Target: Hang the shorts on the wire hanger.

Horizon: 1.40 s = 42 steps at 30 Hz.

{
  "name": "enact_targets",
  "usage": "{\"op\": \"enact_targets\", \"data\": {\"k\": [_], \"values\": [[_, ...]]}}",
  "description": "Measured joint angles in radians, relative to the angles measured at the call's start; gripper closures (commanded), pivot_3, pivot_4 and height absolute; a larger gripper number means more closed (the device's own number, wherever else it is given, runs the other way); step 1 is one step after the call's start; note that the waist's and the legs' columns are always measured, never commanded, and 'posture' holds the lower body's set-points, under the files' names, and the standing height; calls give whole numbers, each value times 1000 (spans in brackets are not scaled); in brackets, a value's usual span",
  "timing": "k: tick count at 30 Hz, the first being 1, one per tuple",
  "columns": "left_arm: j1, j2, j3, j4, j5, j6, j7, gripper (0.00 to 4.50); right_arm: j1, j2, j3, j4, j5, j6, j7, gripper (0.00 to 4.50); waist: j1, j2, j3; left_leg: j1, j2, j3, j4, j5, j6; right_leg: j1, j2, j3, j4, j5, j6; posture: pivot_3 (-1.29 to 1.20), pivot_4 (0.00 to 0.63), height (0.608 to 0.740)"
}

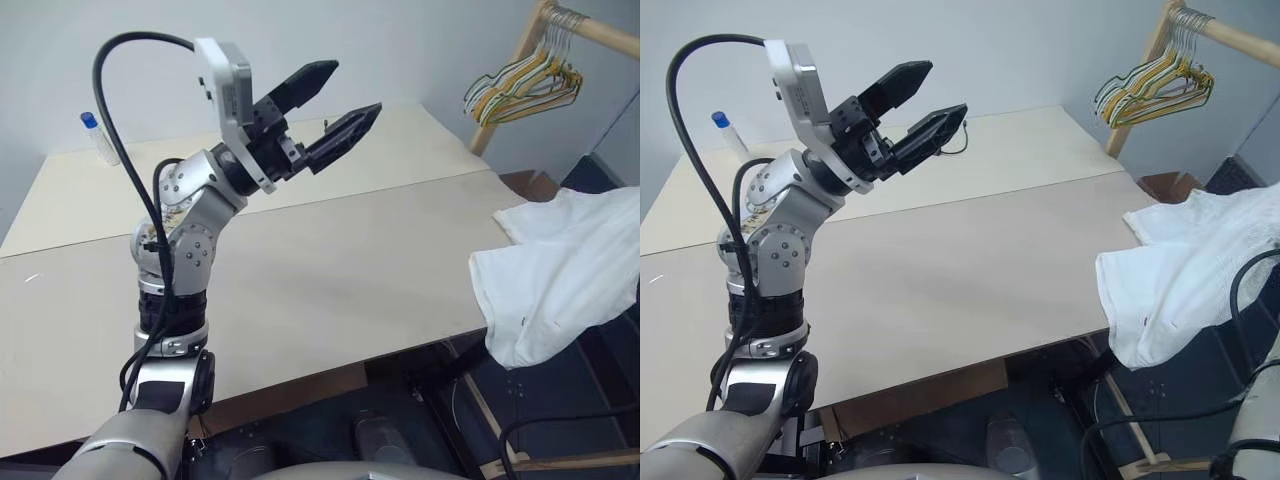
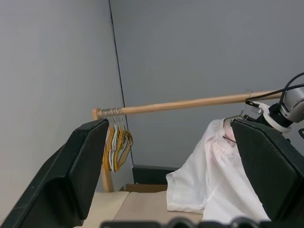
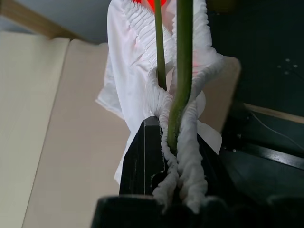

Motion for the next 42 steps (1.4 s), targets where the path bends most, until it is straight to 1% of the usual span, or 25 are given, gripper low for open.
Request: {"op": "enact_targets", "data": {"k": [5, 7, 8, 10, 12, 15, 18, 20, 21, 23, 26, 28, 30, 34, 38, 40, 41, 42], "values": [[13, 12, -4, -12, -1, 4, 0, 22, 48, -5, -2, 40, 5, -87, -37, 4475, -1, 0, 0, 0, -1, 0, -3, 0, 1, 1, 0, 1, -3, 1, 1, -222, 0, 740], [21, 14, -5, -14, -3, 12, 0, 0, 80, -4, 18, 39, 7, -111, -36, 3741, 0, 0, 0, 0, -1, 0, -3, 0, 1, 1, 0, 1, -3, 1, 2, -219, 0, 740], [22, 16, -5, -15, -4, 18, -1, 0, 95, -3, 24, 38, 9, -115, -34, 3486, 0, 0, 0, 0, -1, 0, -3, 0, 1, 1, 0, 1, -3, 1, 2, -218, 0, 740], [25, 24, -6, -18, -12, 21, -3, 0, 128, 8, 37, 33, 26, -115, -21, 2803, -1, 0, 0, 1, -1, 0, -3, 0, 1, 2, 0, 1, -3, 1, 2, -217, 0, 740], [25, 30, -6, -19, -20, 22, -7, 0, 158, 18, 74, 12, 35, -116, -3, 2089, -3, 1, 0, 2, -1, 1, -3, 0, 1, 2, 0, 2, -3, 1, 2, -216, 0, 740], [25, 38, -6, -19, -33, 23, -10, 0, 216, 26, 178, -74, 43, -144, 54, 1043, -5, 2, -1, 4, -1, 1, -3, 0, 1, 3, 0, 2, -2, 1, 2, -214, 0, 740], [25, 50, -5, -19, -38, 23, -14, 0, 319, 47, 302, -232, 39, -199, 110, 26, -5, 2, -1, 5, -1, 0, -3, 0, 1, 5, 0, 2, -2, 1, 3, -214, 0, 740], [25, 51, -6, -18, -39, 23, -15, 0, 384, 68, 358, -318, 29, -225, 123, 26, -7, 2, -1, 8, -1, 0, -3, 0, 1, 8, 0, 2, -3, 1, 4, -214, 0, 740], [25, 52, -5, -18, -40, 23, -15, 0, 451, 88, 399, -390, 13, -256, 124, 26, -6, 2, -1, 11, -1, -1, -3, 0, 1, 11, 0, 1, -3, 0, 4, -216, 0, 740], [25, 55, -4, -18, -41, 23, -15, 0, 543, 126, 454, -473, -22, -309, 114, 26, -7, 2, -1, 13, -1, -1, -3, 0, 1, 14, 0, 2, -3, 0, 5, -218, 0, 740], [25, 59, -4, -17, -42, 23, -18, 0, 619, 200, 455, -566, -46, -379, 82, 26, -7, 2, -1, 13, -2, -1, -3, 0, 1, 14, 0, 3, -3, 0, 6, -224, 0, 740], [25, 64, -4, -15, -42, 23, -22, 0, 665, 255, 448, -656, -58, -479, 51, 26, -8, 3, -1, 13, -2, -1, -3, 0, 1, 15, 0, 3, -2, -1, 7, -224, 0, 740], [25, 66, -4, -13, -42, 23, -25, 0, 679, 281, 445, -701, -65, -545, 31, 26, -10, 3, -1, 13, -2, -1, -3, 0, 1, 14, 0, 3, -2, -1, 7, -230, 0, 740], [21, 67, -4, 0, -43, 23, -30, 0, 800, 344, 457, -808, -134, -876, -41, 26, -7, 3, -1, 12, -2, -3, -3, 0, 1, 14, 0, 1, -4, -1, 7, -230, 0, 740], [20, 66, -3, 7, -43, 23, -31, 0, 877, 360, 470, -819, -197, -1136, -77, 26, -10, 2, -1, 13, -3, -3, -3, -1, 1, 14, 0, 3, -4, 0, 6, -223, 0, 740], [21, 67, 0, 7, -43, 22, -28, 0, 899, 363, 486, -845, -204, -1254, -65, 26, -14, 2, -1, 13, -3, -3, -3, -1, 1, 14, 0, 3, -3, 0, 6, -210, 0, 740], [23, 69, 1, 6, -40, 20, -26, 0, 901, 363, 496, -874, -186, -1294, -29, 26, -19, 2, -1, 13, -3, -3, -3, -1, 1, 15, 0, 3, -3, 0, 6, -210, 0, 740], [32, 74, 0, 5, -36, 17, -25, 0, 901, 362, 509, -916, -142, -1319, 38, 26, -24, 2, -1, 13, -2, -3, -4, -1, 1, 16, 0, 4, -3, -1, 6, -198, 0, 740]]}}
